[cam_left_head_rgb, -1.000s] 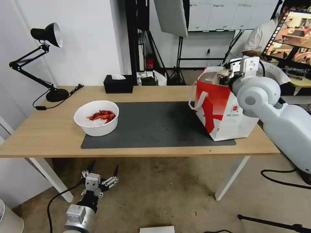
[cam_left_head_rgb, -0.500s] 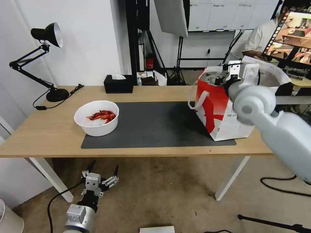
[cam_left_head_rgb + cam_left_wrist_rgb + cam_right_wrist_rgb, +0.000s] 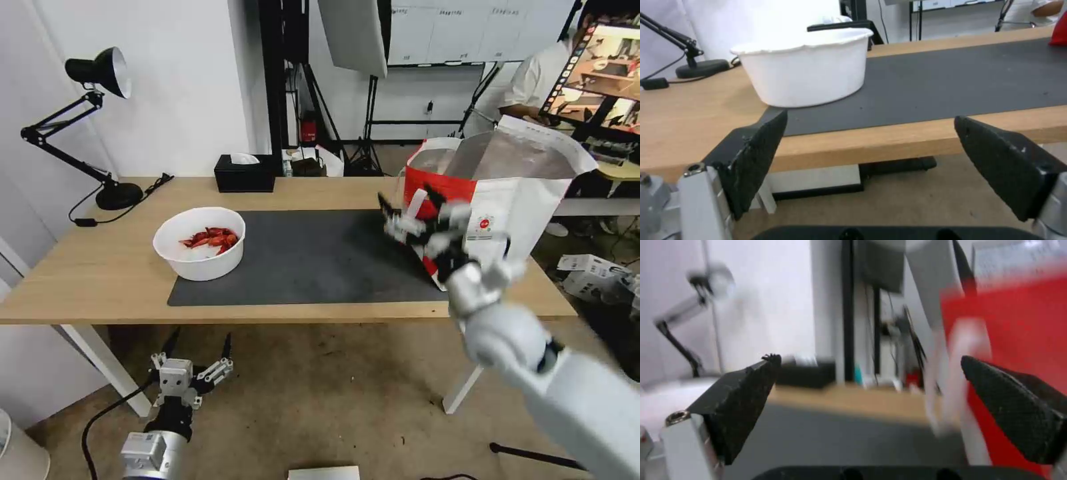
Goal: Pick up the trash from the table and place it into the takeout bag.
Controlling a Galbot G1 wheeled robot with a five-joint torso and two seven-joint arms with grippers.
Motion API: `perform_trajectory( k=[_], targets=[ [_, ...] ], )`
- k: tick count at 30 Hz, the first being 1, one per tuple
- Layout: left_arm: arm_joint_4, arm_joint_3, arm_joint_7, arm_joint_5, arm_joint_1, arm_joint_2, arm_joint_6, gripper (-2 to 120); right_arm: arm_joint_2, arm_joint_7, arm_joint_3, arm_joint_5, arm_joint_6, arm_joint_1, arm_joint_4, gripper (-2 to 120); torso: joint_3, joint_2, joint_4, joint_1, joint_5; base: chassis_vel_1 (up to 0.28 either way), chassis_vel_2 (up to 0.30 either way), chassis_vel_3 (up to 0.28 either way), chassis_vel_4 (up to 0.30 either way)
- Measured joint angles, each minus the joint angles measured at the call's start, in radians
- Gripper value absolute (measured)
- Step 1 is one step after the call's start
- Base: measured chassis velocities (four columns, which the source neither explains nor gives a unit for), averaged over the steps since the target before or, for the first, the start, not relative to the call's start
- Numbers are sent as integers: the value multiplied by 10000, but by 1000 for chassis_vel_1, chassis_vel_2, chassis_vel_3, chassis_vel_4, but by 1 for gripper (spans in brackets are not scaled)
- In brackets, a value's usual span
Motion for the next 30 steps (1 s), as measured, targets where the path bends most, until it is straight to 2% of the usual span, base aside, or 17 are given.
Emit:
perform_trajectory(
  k=[5,6,8,13,23,26,27,28,29,30],
  targets=[
    [50,17,0,60,45,-4,-7,100,793,696,610,-1356,-261,-2382,246,100,-1,1,1,-2,-5,0,0,0,0],
    [50,17,0,60,45,-4,-7,100,793,696,610,-1356,-261,-2382,246,100,-1,1,1,-2,-5,0,0,0,0],
    [51,31,3,85,68,-5,-8,100,1013,1140,654,-1467,-803,-3072,451,100,-1,2,0,-2,-6,0,0,0,0],
    [47,57,9,126,119,-6,-7,100,1138,1502,581,-1234,-1461,-3448,718,100,0,1,3,-2,-6,0,0,0,0],
    [150,45,-113,134,85,-22,38,100,1183,1544,456,-1255,-1547,-3397,721,100,1,1,5,0,-6,0,0,0,0],
    [108,-725,-814,-917,-731,448,703,100,1178,1545,448,-1245,-1551,-3370,715,100,1,0,5,-1,-7,0,0,0,0],
    [108,-725,-814,-917,-731,448,703,100,1178,1545,448,-1245,-1551,-3370,715,100,1,0,5,-1,-7,0,0,0,0],
    [55,-1214,-1050,-1653,-1159,832,1120,100,1174,1548,447,-1242,-1551,-3362,713,100,1,0,3,0,-8,0,0,0,0],
    [30,-1785,-1389,-2845,-1788,1567,1790,100,1174,1548,442,-1237,-1553,-3352,710,100,2,-1,4,1,-7,0,0,0,0],
    [30,-1785,-1389,-2845,-1788,1567,1790,100,1174,1548,442,-1237,-1553,-3352,710,100,2,-1,4,1,-7,0,0,0,0]
  ],
)
